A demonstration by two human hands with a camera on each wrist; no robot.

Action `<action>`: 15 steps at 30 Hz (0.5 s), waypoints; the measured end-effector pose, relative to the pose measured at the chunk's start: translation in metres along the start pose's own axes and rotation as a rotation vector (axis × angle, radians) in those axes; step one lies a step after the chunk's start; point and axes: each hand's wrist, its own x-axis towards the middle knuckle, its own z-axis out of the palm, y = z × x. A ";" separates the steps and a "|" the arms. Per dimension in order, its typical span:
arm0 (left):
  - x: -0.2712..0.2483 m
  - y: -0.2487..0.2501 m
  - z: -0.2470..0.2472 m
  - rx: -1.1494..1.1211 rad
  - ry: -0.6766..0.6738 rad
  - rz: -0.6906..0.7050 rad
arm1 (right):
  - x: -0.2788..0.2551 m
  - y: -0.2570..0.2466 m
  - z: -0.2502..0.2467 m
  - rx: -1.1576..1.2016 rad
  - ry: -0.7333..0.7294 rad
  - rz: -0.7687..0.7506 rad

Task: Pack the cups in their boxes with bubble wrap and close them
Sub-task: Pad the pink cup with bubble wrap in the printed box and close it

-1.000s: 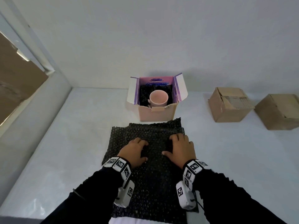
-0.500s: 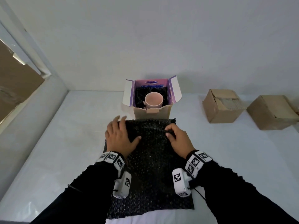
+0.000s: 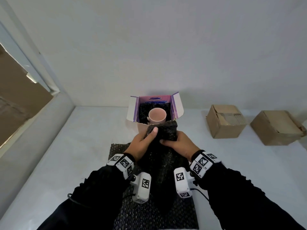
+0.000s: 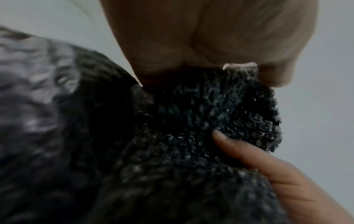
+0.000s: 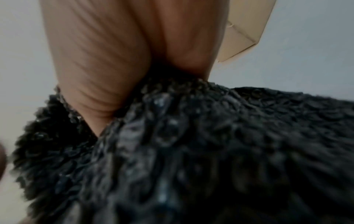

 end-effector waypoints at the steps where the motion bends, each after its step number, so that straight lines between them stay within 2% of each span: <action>1: 0.000 0.004 -0.002 0.034 -0.006 0.045 | 0.002 -0.002 -0.005 0.010 0.006 0.020; 4: 0.001 0.013 -0.016 0.269 -0.050 0.103 | 0.001 -0.012 -0.018 0.029 -0.027 0.068; 7: 0.010 0.019 -0.028 0.678 -0.118 0.134 | 0.004 -0.017 -0.027 -0.132 -0.033 0.056; 9: 0.017 0.019 -0.035 0.883 -0.118 0.159 | 0.006 -0.021 -0.033 -0.215 -0.035 0.058; 12: 0.024 0.018 -0.048 0.981 -0.089 0.213 | 0.007 -0.028 -0.043 -0.201 -0.052 0.088; 15: 0.031 0.013 -0.052 0.934 -0.099 0.238 | 0.006 -0.038 -0.049 -0.153 -0.045 0.106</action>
